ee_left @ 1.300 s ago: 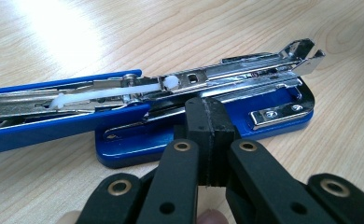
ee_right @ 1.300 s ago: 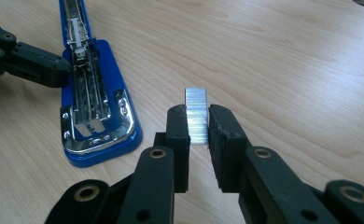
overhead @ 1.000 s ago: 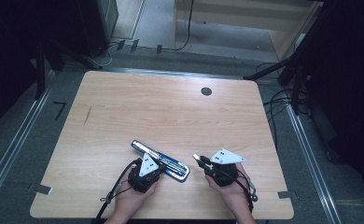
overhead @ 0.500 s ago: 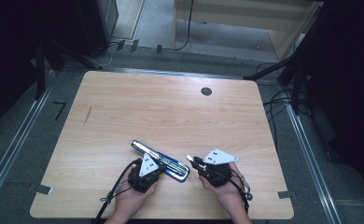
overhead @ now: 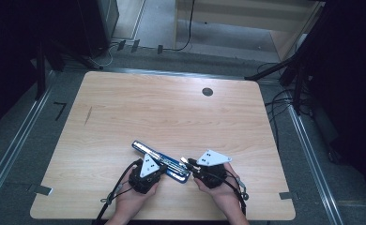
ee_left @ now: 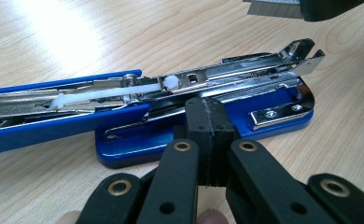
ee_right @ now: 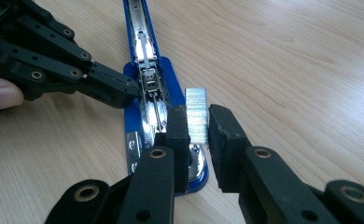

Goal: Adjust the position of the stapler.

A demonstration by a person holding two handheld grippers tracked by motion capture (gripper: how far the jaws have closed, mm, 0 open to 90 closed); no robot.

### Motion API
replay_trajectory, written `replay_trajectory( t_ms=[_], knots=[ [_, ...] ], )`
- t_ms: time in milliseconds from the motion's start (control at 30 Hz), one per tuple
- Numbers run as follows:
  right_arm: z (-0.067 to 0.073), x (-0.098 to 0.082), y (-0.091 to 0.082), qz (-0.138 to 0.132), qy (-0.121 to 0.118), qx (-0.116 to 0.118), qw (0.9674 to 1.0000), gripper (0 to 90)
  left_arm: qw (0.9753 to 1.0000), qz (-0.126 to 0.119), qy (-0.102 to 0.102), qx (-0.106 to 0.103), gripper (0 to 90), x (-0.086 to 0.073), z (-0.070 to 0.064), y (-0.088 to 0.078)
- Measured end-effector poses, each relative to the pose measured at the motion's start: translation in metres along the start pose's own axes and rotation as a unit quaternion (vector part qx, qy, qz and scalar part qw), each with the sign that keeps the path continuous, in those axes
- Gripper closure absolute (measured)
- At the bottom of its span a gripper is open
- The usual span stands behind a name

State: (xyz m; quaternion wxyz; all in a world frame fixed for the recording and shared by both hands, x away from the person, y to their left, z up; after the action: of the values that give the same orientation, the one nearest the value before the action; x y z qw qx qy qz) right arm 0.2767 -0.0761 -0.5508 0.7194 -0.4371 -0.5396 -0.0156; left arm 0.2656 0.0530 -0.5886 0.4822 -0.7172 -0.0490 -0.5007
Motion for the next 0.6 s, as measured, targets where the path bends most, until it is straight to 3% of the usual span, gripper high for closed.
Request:
replay_trajectory(
  t_ms=[600],
  knots=[
    [0.014, 0.003, 0.013, 0.011, -0.016, 0.021, 0.9996, 79.7, 1.0, 0.0, 0.0, 0.0, 90.0, 0.0, 0.0, 0.0]
  ],
)
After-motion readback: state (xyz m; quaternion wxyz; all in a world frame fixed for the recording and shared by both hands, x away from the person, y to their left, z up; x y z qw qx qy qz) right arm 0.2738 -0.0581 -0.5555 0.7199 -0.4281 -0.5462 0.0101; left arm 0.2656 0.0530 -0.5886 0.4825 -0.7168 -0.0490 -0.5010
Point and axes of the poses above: each handheld gripper's, and its own axes: y roughly forward along the jaws, x roughly out of its top, z roughly to its left, the point moved 9 cm from there along y, roughly forward along the jaws, and after that the axes turned 2 degrees about z, right-handed, at the moved point
